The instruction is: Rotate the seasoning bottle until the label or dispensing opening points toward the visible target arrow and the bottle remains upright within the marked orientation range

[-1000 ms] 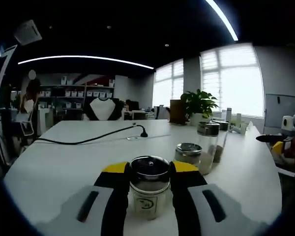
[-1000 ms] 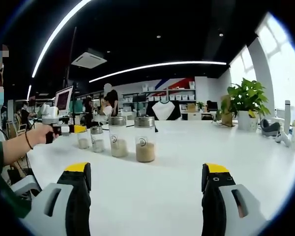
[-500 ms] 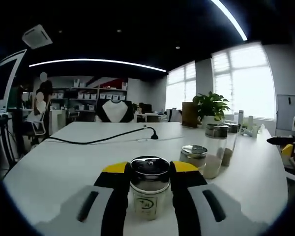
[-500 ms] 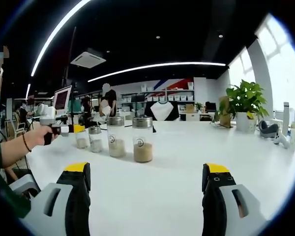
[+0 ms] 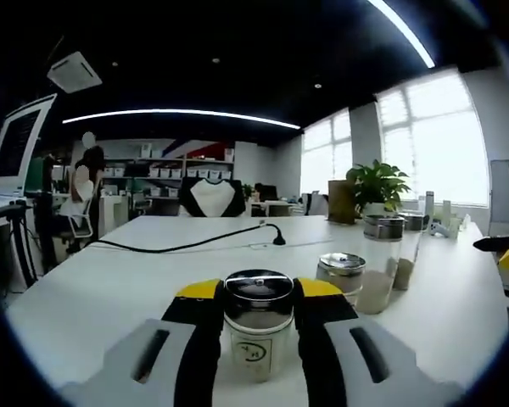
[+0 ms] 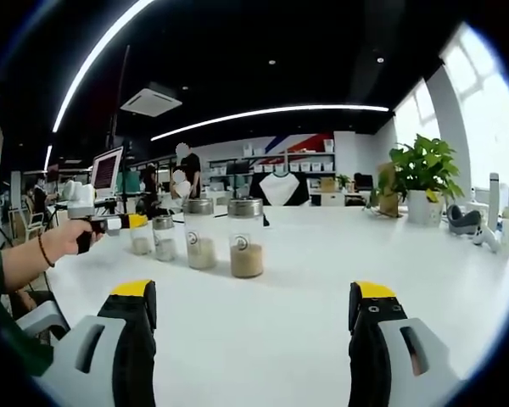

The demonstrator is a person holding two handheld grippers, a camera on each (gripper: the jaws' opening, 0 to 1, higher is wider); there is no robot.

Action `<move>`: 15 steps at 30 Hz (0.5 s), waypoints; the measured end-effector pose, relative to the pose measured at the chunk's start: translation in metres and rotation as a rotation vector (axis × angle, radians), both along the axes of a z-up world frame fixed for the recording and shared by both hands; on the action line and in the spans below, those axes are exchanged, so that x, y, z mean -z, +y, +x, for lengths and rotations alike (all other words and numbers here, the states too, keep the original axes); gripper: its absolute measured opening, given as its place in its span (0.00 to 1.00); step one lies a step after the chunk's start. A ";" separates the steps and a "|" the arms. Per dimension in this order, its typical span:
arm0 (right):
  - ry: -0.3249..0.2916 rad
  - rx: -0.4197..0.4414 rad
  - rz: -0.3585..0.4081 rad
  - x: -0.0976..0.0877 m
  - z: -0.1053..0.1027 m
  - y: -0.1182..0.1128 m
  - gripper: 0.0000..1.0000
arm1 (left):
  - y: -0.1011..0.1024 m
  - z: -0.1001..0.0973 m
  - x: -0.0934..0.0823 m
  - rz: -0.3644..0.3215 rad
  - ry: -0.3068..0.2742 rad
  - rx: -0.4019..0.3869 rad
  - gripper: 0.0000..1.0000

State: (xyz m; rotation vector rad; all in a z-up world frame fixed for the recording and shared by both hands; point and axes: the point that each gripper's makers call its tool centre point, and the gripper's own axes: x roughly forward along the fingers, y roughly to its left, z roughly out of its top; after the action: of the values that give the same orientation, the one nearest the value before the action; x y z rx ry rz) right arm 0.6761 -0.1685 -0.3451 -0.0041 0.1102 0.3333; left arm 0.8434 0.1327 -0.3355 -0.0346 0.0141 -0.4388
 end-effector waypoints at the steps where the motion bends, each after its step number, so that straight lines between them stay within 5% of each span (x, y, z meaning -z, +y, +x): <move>1: 0.000 0.002 0.002 0.000 0.000 0.000 0.96 | 0.000 -0.001 -0.001 0.002 -0.007 -0.002 0.35; 3: 0.001 0.003 0.000 0.001 0.000 -0.001 0.96 | 0.001 -0.003 -0.007 0.000 -0.052 0.000 0.38; 15: -0.004 0.014 0.006 -0.001 -0.001 -0.006 0.96 | 0.001 -0.012 -0.019 -0.016 -0.075 0.113 0.47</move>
State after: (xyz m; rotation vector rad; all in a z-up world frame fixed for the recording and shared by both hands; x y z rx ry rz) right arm 0.6749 -0.1741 -0.3437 0.0019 0.1055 0.3192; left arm 0.8315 0.1333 -0.3164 -0.0334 -0.0611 -0.5529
